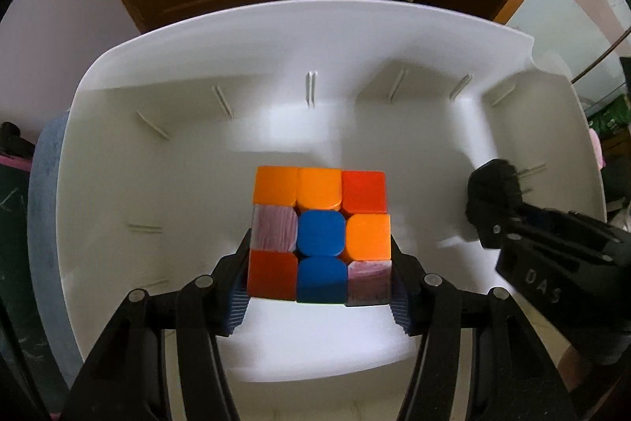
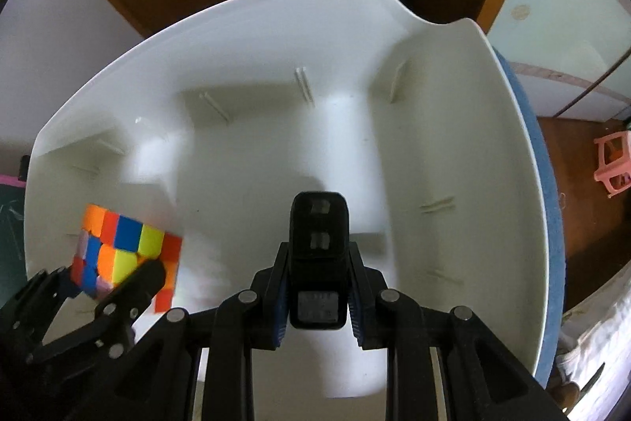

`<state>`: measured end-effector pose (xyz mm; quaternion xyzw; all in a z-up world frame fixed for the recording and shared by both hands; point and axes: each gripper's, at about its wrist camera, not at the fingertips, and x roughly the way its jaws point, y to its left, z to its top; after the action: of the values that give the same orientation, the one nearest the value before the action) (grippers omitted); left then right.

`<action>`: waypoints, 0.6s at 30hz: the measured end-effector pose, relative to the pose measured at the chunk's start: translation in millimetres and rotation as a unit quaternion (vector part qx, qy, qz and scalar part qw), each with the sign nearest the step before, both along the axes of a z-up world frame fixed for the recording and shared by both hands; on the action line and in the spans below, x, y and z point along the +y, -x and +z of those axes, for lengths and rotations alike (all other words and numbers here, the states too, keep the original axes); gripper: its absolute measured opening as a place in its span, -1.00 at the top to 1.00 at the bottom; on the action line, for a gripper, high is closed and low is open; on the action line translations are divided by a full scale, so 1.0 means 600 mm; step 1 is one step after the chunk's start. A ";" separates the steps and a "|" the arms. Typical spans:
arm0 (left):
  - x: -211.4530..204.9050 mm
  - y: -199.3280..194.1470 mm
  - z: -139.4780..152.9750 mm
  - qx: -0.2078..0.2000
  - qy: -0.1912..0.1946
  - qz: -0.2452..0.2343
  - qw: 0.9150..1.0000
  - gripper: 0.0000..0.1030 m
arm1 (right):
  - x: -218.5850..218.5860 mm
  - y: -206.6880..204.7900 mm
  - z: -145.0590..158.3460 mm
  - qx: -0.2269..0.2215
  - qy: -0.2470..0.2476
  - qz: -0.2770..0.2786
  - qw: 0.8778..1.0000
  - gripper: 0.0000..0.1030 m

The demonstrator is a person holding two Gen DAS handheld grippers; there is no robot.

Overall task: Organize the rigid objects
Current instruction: 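Lower the cube and black charger into the white bin and open both tools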

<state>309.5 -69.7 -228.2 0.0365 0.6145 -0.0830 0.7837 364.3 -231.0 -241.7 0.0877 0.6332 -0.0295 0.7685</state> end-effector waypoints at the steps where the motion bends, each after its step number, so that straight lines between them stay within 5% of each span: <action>1: 0.002 0.000 0.002 0.006 -0.003 0.005 1.000 -0.19 | -0.002 0.000 0.001 0.001 0.000 0.000 1.000 0.44; 3: 0.011 0.004 0.014 0.009 -0.001 0.021 1.000 -0.24 | -0.005 0.008 0.013 -0.010 -0.006 -0.001 1.000 0.31; 6: 0.028 0.020 0.064 -0.007 0.024 0.036 0.999 -0.73 | -0.005 0.033 0.056 -0.041 -0.015 0.000 0.999 0.14; 12: 0.069 0.111 0.221 -0.090 0.038 0.033 0.995 -0.86 | -0.006 0.132 0.194 -0.127 -0.033 0.005 0.991 -0.29; 18: 0.124 0.199 0.338 -0.127 0.062 0.029 0.990 -0.86 | 0.009 0.279 0.327 -0.192 -0.038 0.014 0.981 -0.31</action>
<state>190.0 5.0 -25.5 -0.0202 0.5047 -0.0931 0.8580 197.0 -225.8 -45.7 0.1121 0.4761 0.0223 0.8720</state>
